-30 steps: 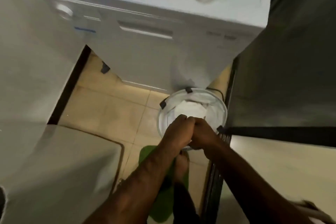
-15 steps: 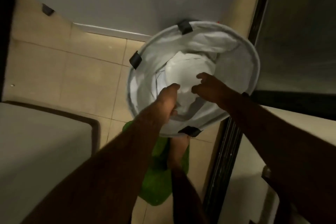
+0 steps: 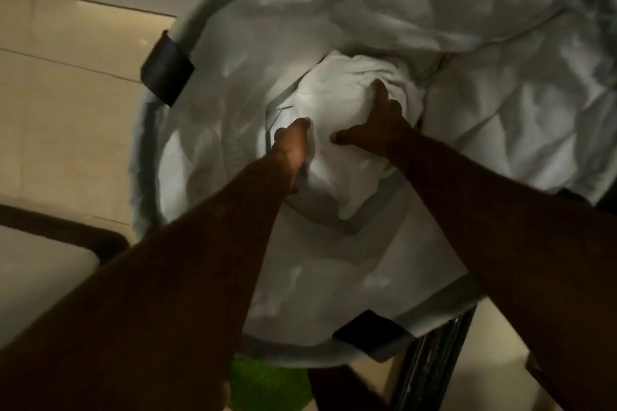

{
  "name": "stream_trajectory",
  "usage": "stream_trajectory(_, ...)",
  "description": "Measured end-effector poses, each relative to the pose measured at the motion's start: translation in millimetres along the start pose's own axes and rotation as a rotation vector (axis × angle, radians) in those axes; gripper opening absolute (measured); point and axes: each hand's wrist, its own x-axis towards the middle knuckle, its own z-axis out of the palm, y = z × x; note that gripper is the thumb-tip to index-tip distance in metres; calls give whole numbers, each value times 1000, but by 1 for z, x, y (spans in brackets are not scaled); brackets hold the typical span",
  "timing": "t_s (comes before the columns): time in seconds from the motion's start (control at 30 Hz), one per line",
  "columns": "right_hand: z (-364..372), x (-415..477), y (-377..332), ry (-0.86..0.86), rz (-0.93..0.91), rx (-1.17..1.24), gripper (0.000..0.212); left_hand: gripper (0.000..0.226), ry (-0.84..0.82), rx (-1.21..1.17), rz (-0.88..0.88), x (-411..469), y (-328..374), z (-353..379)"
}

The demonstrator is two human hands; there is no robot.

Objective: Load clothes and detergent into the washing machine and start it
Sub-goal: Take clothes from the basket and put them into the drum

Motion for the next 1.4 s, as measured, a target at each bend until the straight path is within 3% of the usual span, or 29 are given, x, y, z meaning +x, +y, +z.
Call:
stream_trajectory(0.2,14,19,3,-1,18,13,141,75,-94,-131,-30,29,-10,11)
stream_trajectory(0.3,8,15,-1,-12,43,36,132,69,-207,-226,-4,22,-8,20)
stream_trajectory(0.47,-5,-19,-10,-203,121,260,113,69,-171,-237,103,-5,-16,19)
stream_trajectory(0.57,-13,-53,-18,-237,88,371,87,73,-81,-274,165,-25,-19,4)
stream_trajectory(0.63,-24,-84,-30,-224,69,440,83,92,-82,-266,189,-37,-18,-7)
stream_trajectory(0.7,-38,-117,-48,-226,28,478,87,95,-102,-250,237,-81,-8,-23)
stream_trajectory(0.8,-65,-168,-72,-182,-20,524,85,67,-126,-249,361,-150,8,-45)
stream_trajectory(0.93,-97,-244,-103,-118,-107,574,81,69,-115,-250,433,-231,18,-73)
stream_trajectory(1.03,-119,-315,-130,-84,-166,625,79,48,-77,-199,523,-308,26,-104)
stream_trajectory(1.3,-158,-546,-223,-96,-402,645,62,58,22,-166,688,-532,6,-219)
stream_trajectory(1.4,-158,-620,-263,-148,-497,622,69,66,86,-215,706,-607,-8,-269)
